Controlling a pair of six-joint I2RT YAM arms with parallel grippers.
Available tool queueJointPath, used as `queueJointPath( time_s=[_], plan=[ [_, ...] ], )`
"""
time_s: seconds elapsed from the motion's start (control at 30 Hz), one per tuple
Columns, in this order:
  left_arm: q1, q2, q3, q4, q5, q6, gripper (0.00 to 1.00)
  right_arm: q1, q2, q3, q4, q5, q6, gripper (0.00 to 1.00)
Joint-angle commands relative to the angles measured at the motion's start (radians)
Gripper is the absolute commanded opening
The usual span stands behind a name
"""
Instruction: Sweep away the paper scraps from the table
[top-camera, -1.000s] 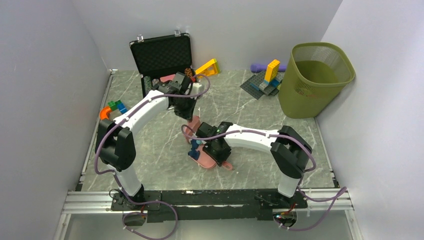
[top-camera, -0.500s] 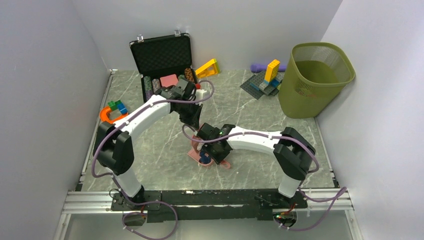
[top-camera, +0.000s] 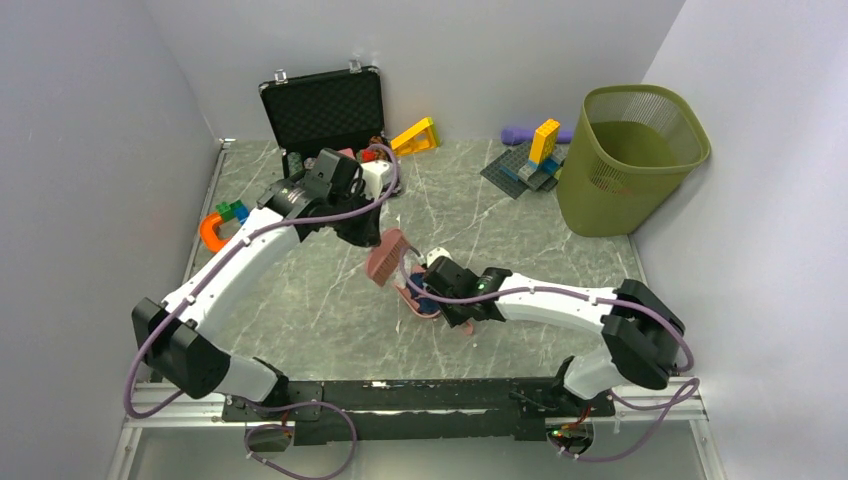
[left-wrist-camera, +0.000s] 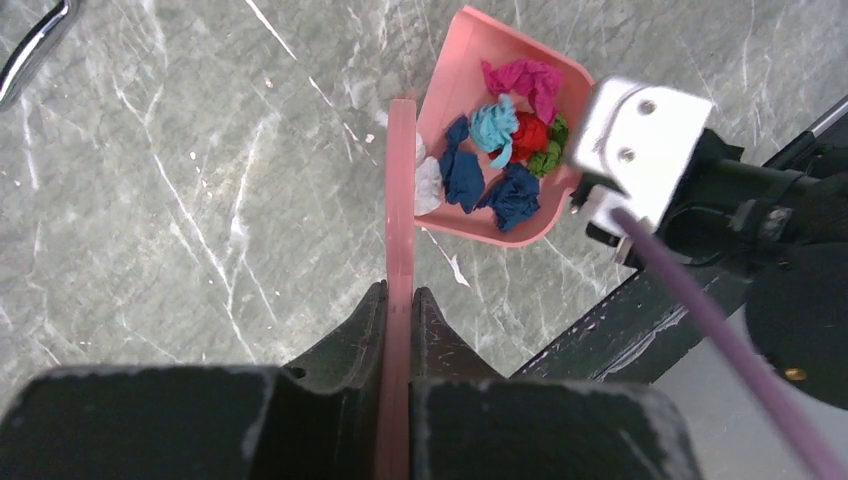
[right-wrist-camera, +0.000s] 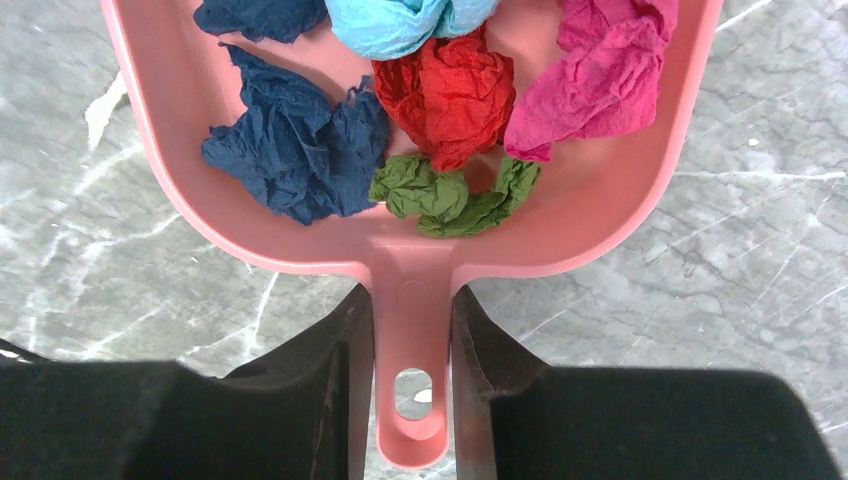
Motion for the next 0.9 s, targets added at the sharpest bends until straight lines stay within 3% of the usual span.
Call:
queueJointPath(
  time_s=[0.0,0.27,0.6,0.87],
  plan=[
    [0.021,-0.053,-0.03,0.0,0.01,0.003,0.0,0.0,-0.075,-0.023,0.083,0.045,0.043,0.0],
    [0.122,-0.184,-0.088,0.047,-0.085,-0.062,0.0,0.004,-0.153,-0.034,0.027,0.076,0.069,0.0],
    [0.234,-0.333,-0.133,0.043,-0.084,-0.061,0.0,-0.006,-0.151,0.164,-0.224,0.148,0.118,0.0],
    [0.264,-0.39,-0.245,0.096,-0.054,-0.052,0.0,-0.191,-0.137,0.366,-0.387,0.032,0.124,0.0]
  ],
)
